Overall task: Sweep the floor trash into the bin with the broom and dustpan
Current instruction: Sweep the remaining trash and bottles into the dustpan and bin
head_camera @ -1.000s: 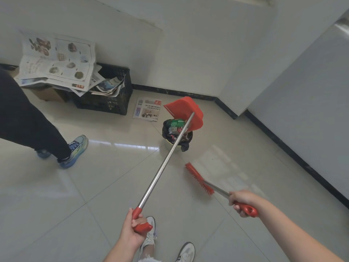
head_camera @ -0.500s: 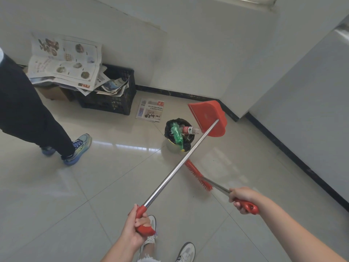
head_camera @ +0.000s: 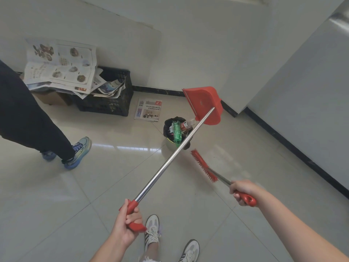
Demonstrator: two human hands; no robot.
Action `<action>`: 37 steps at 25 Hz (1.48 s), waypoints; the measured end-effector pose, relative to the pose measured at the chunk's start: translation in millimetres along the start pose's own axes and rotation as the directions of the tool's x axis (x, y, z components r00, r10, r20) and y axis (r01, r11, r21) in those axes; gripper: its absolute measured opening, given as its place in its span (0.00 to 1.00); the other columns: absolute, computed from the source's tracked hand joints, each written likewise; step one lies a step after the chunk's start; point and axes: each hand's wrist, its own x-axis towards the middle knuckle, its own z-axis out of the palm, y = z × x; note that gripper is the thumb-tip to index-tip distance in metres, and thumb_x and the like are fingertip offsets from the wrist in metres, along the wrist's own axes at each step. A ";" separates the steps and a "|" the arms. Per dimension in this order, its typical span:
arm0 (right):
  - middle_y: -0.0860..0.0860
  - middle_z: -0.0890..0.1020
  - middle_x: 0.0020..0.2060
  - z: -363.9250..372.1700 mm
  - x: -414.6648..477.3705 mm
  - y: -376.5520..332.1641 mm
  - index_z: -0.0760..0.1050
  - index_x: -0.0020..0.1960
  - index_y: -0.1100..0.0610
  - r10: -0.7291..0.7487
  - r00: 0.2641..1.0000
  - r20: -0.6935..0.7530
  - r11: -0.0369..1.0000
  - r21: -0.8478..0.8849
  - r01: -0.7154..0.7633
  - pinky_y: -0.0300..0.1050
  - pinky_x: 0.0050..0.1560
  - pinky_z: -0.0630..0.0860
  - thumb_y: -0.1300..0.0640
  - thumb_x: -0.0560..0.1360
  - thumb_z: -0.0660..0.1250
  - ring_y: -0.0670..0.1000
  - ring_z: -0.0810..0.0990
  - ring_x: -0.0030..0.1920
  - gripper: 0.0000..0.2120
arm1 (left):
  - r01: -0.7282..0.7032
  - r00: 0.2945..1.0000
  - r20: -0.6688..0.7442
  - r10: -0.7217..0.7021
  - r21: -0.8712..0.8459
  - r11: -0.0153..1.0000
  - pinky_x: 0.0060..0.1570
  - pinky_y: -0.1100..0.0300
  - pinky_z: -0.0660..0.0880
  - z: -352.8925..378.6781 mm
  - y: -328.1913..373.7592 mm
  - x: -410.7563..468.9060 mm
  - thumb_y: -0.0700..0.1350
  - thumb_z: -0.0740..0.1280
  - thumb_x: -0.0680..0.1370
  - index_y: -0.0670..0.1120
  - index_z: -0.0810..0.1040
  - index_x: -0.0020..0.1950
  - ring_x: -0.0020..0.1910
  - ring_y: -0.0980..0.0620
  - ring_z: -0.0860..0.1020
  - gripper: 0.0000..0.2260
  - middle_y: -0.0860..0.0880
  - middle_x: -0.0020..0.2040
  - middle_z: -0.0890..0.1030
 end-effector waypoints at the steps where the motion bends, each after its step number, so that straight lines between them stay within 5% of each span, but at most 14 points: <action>1: 0.55 0.70 0.21 -3.1 0.9 -1.9 0.71 0.51 0.59 0.000 1.000 -0.006 1.000 0.008 0.000 0.32 0.23 0.63 0.71 0.69 0.61 0.50 0.67 0.17 0.14 | -0.005 1.000 -0.002 0.005 0.006 1.000 0.15 0.68 0.57 -0.6 3.2 -0.6 0.60 0.60 0.79 0.43 0.67 0.36 0.13 0.60 0.61 0.22 0.55 0.17 0.62; 12: 0.55 0.71 0.21 -15.2 3.0 -17.7 0.70 0.50 0.60 0.018 0.999 -0.026 0.997 0.069 -0.016 0.33 0.20 0.64 0.72 0.70 0.62 0.48 0.68 0.16 0.12 | -0.087 0.996 0.011 0.086 0.144 0.986 0.15 0.68 0.56 -4.9 18.9 -18.7 0.61 0.60 0.78 0.42 0.68 0.36 0.13 0.61 0.59 0.24 0.55 0.18 0.60; 23: 0.54 0.70 0.23 -13.9 -9.5 -43.9 0.68 0.42 0.61 -0.007 1.000 -0.009 0.976 0.216 0.008 0.31 0.17 0.63 0.70 0.73 0.60 0.46 0.67 0.14 0.06 | -0.073 0.988 0.143 0.058 0.102 0.992 0.19 0.69 0.50 23.5 37.0 -24.2 0.63 0.59 0.78 0.42 0.72 0.30 0.19 0.61 0.50 0.28 0.57 0.24 0.53; 26: 0.55 0.69 0.25 -10.4 -13.2 -49.6 0.69 0.47 0.62 -0.049 0.998 -0.032 0.972 0.229 0.055 0.32 0.18 0.64 0.72 0.72 0.60 0.47 0.68 0.14 0.07 | -0.085 0.988 0.139 0.068 0.121 0.989 0.18 0.69 0.52 28.2 44.5 -26.4 0.64 0.60 0.77 0.42 0.72 0.30 0.19 0.60 0.51 0.27 0.57 0.21 0.55; 29: 0.55 0.69 0.25 -14.5 -16.5 -43.7 0.73 0.62 0.65 -0.073 0.995 -0.070 0.972 0.219 0.086 0.32 0.19 0.64 0.72 0.71 0.60 0.47 0.67 0.15 0.20 | -0.136 0.984 0.140 0.113 0.166 0.977 0.15 0.68 0.55 40.5 55.0 -30.8 0.64 0.62 0.75 0.43 0.71 0.31 0.16 0.61 0.53 0.26 0.55 0.18 0.61; 34: 0.55 0.70 0.23 -43.8 -20.9 -19.5 0.68 0.67 0.68 -0.029 0.995 -0.096 0.973 0.223 0.050 0.32 0.19 0.64 0.71 0.71 0.61 0.47 0.67 0.15 0.24 | -0.379 0.925 0.193 0.327 0.479 0.792 0.18 0.70 0.54 100.1 84.3 -49.2 0.65 0.61 0.75 0.43 0.69 0.33 0.13 0.60 0.57 0.26 0.55 0.17 0.59; 37: 0.54 0.70 0.20 -65.1 -24.1 -4.0 0.75 0.55 0.63 0.027 0.995 -0.093 0.964 0.266 -0.001 0.32 0.17 0.64 0.70 0.72 0.62 0.47 0.66 0.14 0.13 | -0.533 0.844 0.359 0.398 0.640 0.554 0.18 0.69 0.57 173.7 97.1 -78.5 0.63 0.67 0.73 0.40 0.72 0.35 0.15 0.58 0.59 0.25 0.52 0.19 0.63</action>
